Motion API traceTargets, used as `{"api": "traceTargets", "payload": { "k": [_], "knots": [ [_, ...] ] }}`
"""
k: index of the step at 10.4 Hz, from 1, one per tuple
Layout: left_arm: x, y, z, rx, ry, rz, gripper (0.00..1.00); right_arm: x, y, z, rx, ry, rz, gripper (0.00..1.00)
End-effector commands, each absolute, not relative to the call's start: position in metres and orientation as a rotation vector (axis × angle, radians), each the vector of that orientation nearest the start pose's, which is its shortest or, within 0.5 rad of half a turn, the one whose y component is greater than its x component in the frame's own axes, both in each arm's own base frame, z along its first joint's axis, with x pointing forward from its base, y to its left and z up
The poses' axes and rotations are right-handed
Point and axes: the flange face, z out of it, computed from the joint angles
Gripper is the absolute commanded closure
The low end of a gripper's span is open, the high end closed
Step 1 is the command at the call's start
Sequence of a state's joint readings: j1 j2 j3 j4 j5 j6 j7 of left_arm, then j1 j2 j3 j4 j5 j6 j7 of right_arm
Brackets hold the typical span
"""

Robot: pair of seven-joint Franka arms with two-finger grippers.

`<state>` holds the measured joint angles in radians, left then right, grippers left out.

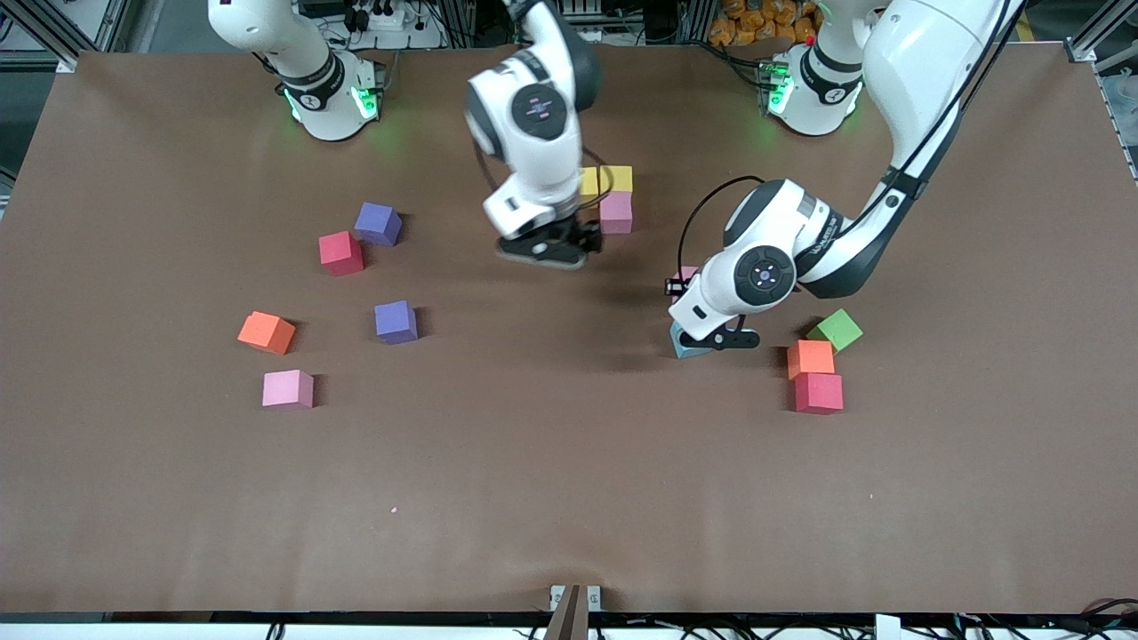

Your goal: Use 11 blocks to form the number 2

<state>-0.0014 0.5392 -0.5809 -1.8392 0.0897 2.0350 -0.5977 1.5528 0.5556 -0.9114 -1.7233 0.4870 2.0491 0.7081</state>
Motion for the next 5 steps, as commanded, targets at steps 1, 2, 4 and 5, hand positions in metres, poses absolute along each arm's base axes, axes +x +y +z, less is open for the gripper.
{"api": "traceTargets", "payload": {
  "k": [1,2,4,5],
  "knots": [
    [0.515,-0.340,0.255,-3.148,-0.048,0.513,0.52,0.507,0.383,0.409,-3.112,0.307,-0.036,0.00],
    [0.507,-0.355,0.252,-3.147,-0.054,0.506,0.52,0.530,0.349,0.417,-3.108,0.256,-0.060,0.00],
    [0.492,-0.379,0.245,-3.145,-0.106,0.490,0.51,0.575,0.274,0.408,-3.129,0.152,-0.068,0.00],
    [0.487,-0.389,0.238,-3.143,-0.140,0.486,0.51,0.589,0.248,0.394,-3.117,0.125,-0.026,0.00]
  ]
}}
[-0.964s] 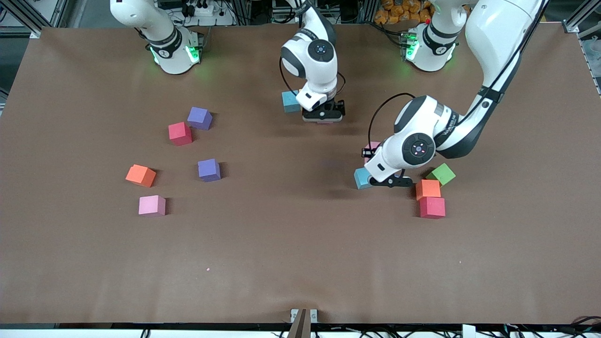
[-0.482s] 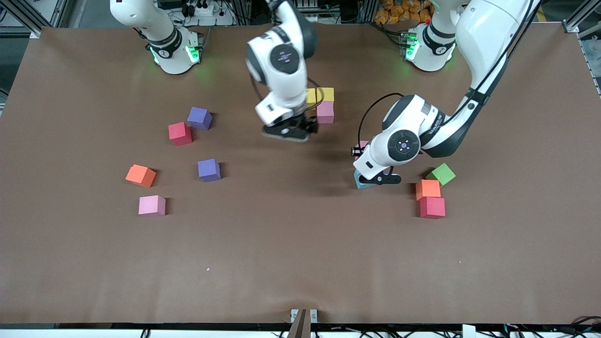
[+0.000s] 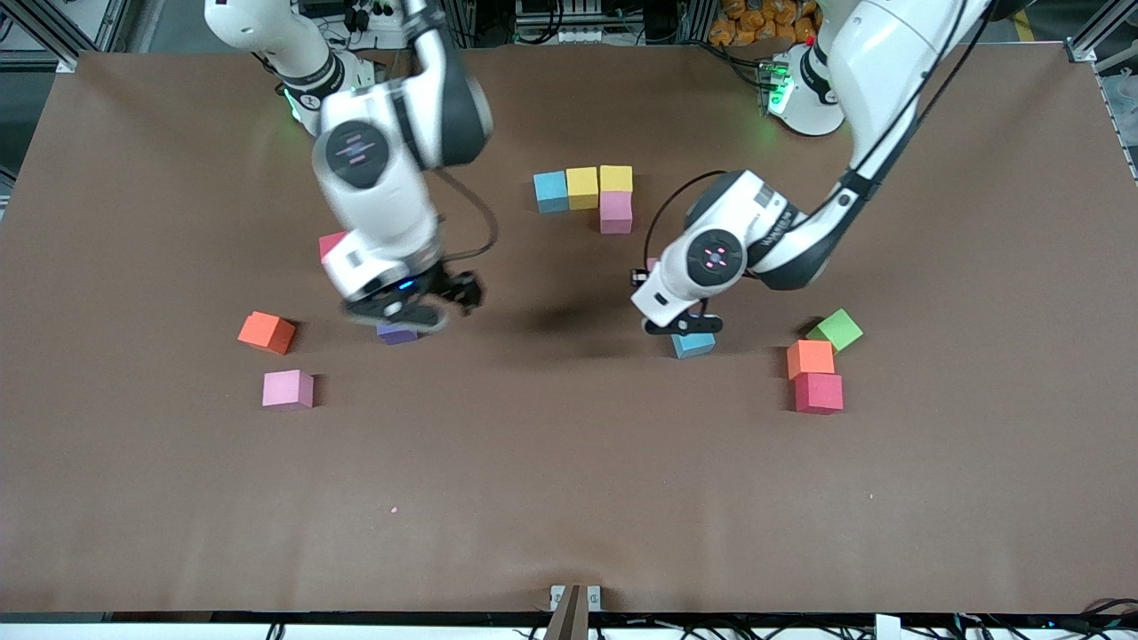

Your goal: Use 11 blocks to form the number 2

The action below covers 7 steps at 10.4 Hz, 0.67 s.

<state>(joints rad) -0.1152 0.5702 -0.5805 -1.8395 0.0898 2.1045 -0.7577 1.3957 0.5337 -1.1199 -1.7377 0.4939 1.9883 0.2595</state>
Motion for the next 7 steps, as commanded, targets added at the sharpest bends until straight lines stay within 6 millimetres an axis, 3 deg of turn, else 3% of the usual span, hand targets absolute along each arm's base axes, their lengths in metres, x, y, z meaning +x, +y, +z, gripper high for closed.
{"api": "traceTargets", "payload": {
  "k": [1,3,7],
  "knots": [
    [0.477,-0.402,0.234,-3.136,-0.152,0.471,0.51,0.602,0.220,0.384,-3.103,0.114,0.001,0.00],
    [0.471,-0.411,0.220,-3.121,-0.178,0.454,0.51,0.616,0.200,0.354,-3.073,0.022,-0.018,0.00],
    [0.445,-0.433,0.212,-3.076,-0.265,0.470,0.52,0.597,0.174,0.288,-3.116,-0.100,-0.031,0.00]
  ]
}}
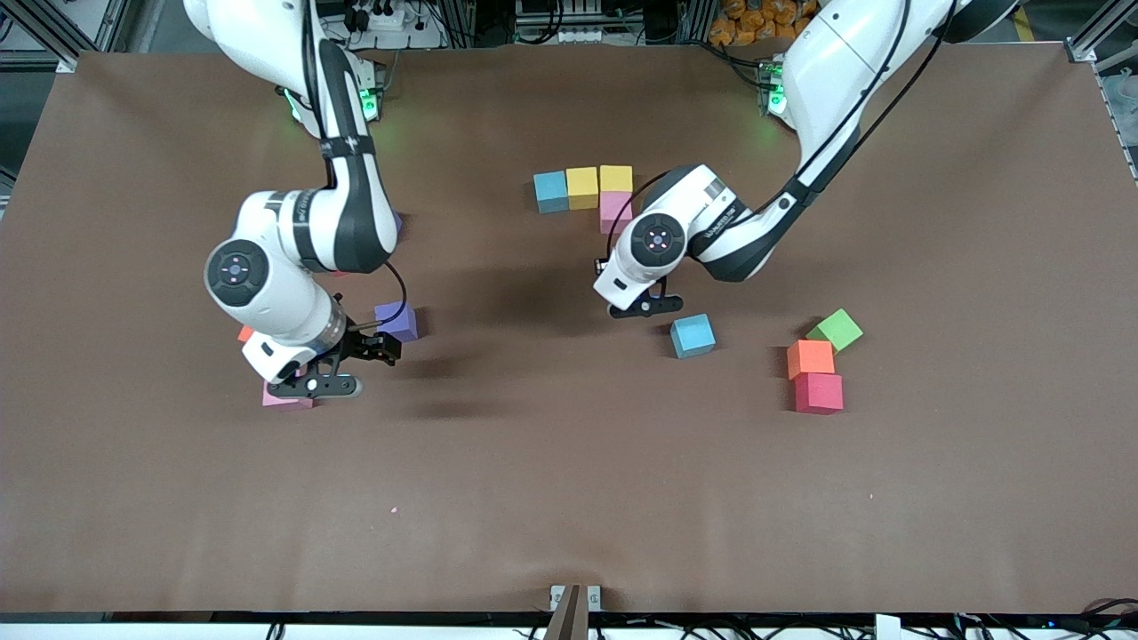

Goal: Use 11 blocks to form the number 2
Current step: 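Grasp the purple cube with the right gripper while the left gripper holds pink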

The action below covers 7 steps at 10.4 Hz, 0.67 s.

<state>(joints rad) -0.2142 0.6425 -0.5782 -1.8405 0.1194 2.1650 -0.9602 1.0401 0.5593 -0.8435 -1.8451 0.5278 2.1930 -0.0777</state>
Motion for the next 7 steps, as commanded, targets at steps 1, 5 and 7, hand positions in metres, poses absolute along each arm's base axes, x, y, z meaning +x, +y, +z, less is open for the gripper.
{"api": "traceTargets", "payload": {
  "k": [1,5,7],
  "knots": [
    [0.439,-0.439,0.212,-3.070,-0.267,0.470,0.52,0.589,0.165,0.273,-3.130,-0.128,-0.022,0.00],
    [0.418,-0.453,0.207,-3.056,-0.201,0.479,0.51,0.547,0.178,0.232,-3.131,-0.175,0.026,0.00],
    [0.409,-0.456,0.202,-3.034,-0.113,0.428,0.50,0.534,0.201,0.229,-3.077,-0.152,0.052,0.00]
  ]
}}
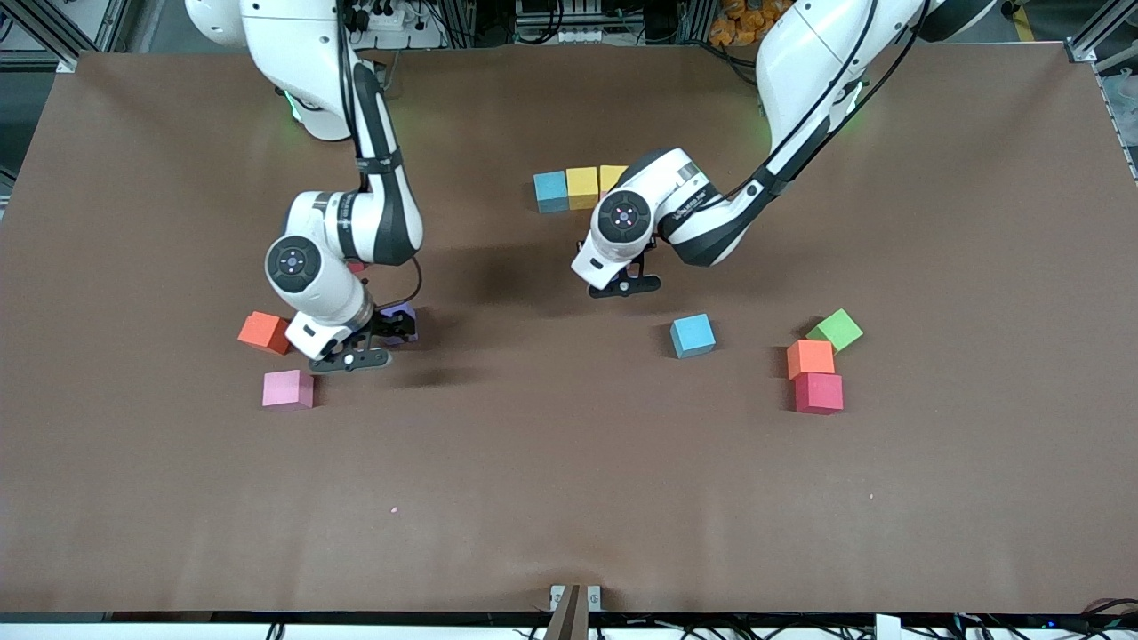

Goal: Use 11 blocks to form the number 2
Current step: 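Grasp the purple cube with the right gripper while the left gripper holds pink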

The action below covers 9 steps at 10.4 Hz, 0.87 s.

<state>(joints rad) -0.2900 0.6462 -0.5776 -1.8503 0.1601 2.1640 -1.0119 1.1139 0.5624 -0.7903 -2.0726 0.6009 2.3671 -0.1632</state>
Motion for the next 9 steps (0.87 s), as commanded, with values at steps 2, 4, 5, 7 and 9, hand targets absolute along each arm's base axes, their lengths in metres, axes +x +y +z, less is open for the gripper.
{"api": "traceTargets", "payload": {
  "k": [2,4,5,7,9],
  "knots": [
    [0.405,-0.457,0.198,-3.026,-0.075,0.417,0.50,0.528,0.196,0.225,-3.073,-0.187,0.070,0.00],
    [0.401,-0.460,0.196,-3.021,-0.062,0.414,0.50,0.522,0.189,0.218,-3.078,-0.237,0.081,0.00],
    [0.400,-0.460,0.196,-3.020,-0.060,0.414,0.50,0.521,0.190,0.218,-3.077,-0.240,0.085,0.00],
    [0.394,-0.466,0.196,-3.019,-0.044,0.412,0.50,0.516,0.189,0.212,-3.080,-0.236,0.117,0.00],
    [0.390,-0.467,0.194,-3.014,-0.032,0.416,0.50,0.511,0.187,0.208,-3.083,-0.233,0.136,0.00]
  ]
}}
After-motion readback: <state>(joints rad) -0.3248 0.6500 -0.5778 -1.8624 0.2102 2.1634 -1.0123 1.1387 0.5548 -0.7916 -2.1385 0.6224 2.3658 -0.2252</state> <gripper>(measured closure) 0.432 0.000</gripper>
